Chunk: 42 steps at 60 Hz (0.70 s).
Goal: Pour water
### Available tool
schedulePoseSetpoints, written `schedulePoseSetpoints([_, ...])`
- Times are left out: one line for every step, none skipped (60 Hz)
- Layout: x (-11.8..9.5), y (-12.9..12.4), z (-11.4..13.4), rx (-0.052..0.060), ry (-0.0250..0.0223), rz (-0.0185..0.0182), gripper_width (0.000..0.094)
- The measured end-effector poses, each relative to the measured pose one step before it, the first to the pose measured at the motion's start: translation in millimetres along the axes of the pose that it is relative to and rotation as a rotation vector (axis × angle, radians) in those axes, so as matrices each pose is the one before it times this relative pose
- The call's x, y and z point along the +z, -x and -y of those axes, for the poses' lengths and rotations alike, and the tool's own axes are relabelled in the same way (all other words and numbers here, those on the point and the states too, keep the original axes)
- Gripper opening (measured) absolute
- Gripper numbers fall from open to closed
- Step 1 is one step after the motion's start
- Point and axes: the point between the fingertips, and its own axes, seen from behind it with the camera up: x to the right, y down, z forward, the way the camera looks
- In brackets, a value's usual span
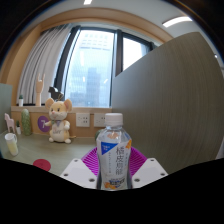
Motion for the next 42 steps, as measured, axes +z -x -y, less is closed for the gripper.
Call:
schedulePoseSetpoints([-2.67, 0.08, 2.84, -0.0006, -0.00008, -0.01078, 0.0342])
schedulePoseSetpoints([-0.04, -0.98, 0.28, 0.0026, -0.00145, -0.00676, 0.0343])
schedulePoseSetpoints([0.13, 0.60, -0.36, -0.0036, 0.00052, -0.00109, 0.0343])
schedulePoseSetpoints([-0.19, 1.37, -1.03, -0.0107, 0.00351, 0.00223, 0.0341])
schedulePoseSetpoints([-0.30, 1.20, 0.66, -0.0100, -0.00218, 0.00193, 0.0340])
schedulePoseSetpoints([-0.53, 0.07, 0.45, -0.0039, -0.00091, -0.00236, 0.0342])
schedulePoseSetpoints([-0.43, 0.19, 1.04, -0.0034, -0.00174, -0.00506, 0.0341])
schedulePoseSetpoints([-1.38, 2.81, 1.27, -0.0077, -0.00084, -0.00038, 0.0341])
schedulePoseSetpoints([0.28, 4.24, 1.60, -0.0125, -0.00191, 0.00074, 0.0341])
schedulePoseSetpoints([-0.86, 3.32, 2.31, -0.0141, -0.00330, 0.00240, 0.0341])
schedulePoseSetpoints([-0.64, 2.99, 2.92, -0.0164, -0.00487, 0.00079, 0.0341])
schedulePoseSetpoints([-0.88, 3.38, 3.58, -0.0207, -0.00486, -0.00021, 0.0341])
schedulePoseSetpoints([-0.98, 3.87, 4.12, -0.0258, -0.00549, 0.00077, 0.0340])
schedulePoseSetpoints([-0.70, 4.40, 4.65, -0.0286, -0.00725, 0.00126, 0.0341])
schedulePoseSetpoints([-0.55, 4.81, 5.43, -0.0299, -0.00870, 0.00215, 0.0341])
schedulePoseSetpoints([-0.61, 5.55, 5.66, -0.0317, -0.00832, 0.00350, 0.0341])
schedulePoseSetpoints([-2.14, 6.62, 4.13, -0.0289, -0.00519, 0.00521, 0.0340])
schedulePoseSetpoints([0.52, 7.60, 4.71, -0.0326, -0.00743, 0.00382, 0.0341])
schedulePoseSetpoints([-0.20, 6.71, 6.70, -0.0377, -0.00572, 0.00552, 0.0340])
schedulePoseSetpoints([0.17, 6.57, 6.85, -0.0379, -0.00689, 0.00511, 0.0340])
schedulePoseSetpoints([0.13, 6.59, 7.34, -0.0383, -0.00825, 0.00380, 0.0340])
schedulePoseSetpoints([0.09, 6.68, 7.89, -0.0385, -0.00969, 0.00367, 0.0340])
schedulePoseSetpoints([0.54, 6.97, 8.13, -0.0389, -0.01032, 0.00362, 0.0341])
schedulePoseSetpoints([0.95, 6.85, 7.87, -0.0392, -0.00977, 0.00422, 0.0341])
schedulePoseSetpoints([1.73, 8.05, 5.21, -0.0363, -0.00820, 0.00492, 0.0339])
schedulePoseSetpoints([-0.60, 6.18, 6.90, -0.0400, -0.00492, 0.00381, 0.0339])
schedulePoseSetpoints([0.37, 6.06, 8.24, -0.0379, -0.00774, 0.00309, 0.0340])
schedulePoseSetpoints([0.58, 5.99, 8.90, -0.0336, -0.01085, 0.00246, 0.0340])
schedulePoseSetpoints([0.50, 6.56, 9.17, -0.0305, -0.01176, 0.00333, 0.0339])
schedulePoseSetpoints([1.23, 7.22, 8.29, -0.0318, -0.01010, 0.00639, 0.0339])
schedulePoseSetpoints([0.83, 7.81, 7.29, -0.0331, -0.00640, 0.00920, 0.0339])
schedulePoseSetpoints([1.67, 7.48, 6.93, -0.0327, -0.00374, 0.00933, 0.0337])
schedulePoseSetpoints([5.53, 6.54, 5.13, -0.0293, -0.00680, 0.00924, 0.0338])
schedulePoseSetpoints([-1.52, 5.99, 7.96, -0.0299, -0.00447, 0.00613, 0.0338])
schedulePoseSetpoints([0.73, 6.23, 7.84, -0.0278, -0.00650, 0.00647, 0.0338])
schedulePoseSetpoints([0.87, 5.93, 7.93, -0.0273, -0.00730, 0.00637, 0.0336])
schedulePoseSetpoints([0.72, 5.82, 7.62, -0.0290, -0.00677, 0.00584, 0.0338])
schedulePoseSetpoints([1.32, 5.73, 7.18, -0.0311, -0.00585, 0.00562, 0.0338])
schedulePoseSetpoints([0.83, 4.90, 6.81, -0.0326, -0.00502, 0.00365, 0.0338])
schedulePoseSetpoints([6.28, 3.87, 5.19, -0.0332, -0.00907, 0.00298, 0.0338])
schedulePoseSetpoints([1.31, 3.68, 7.14, -0.0333, -0.00647, -0.00014, 0.0340])
schedulePoseSetpoints([0.19, 4.62, 5.15, -0.0338, -0.01121, 0.00175, 0.0340])
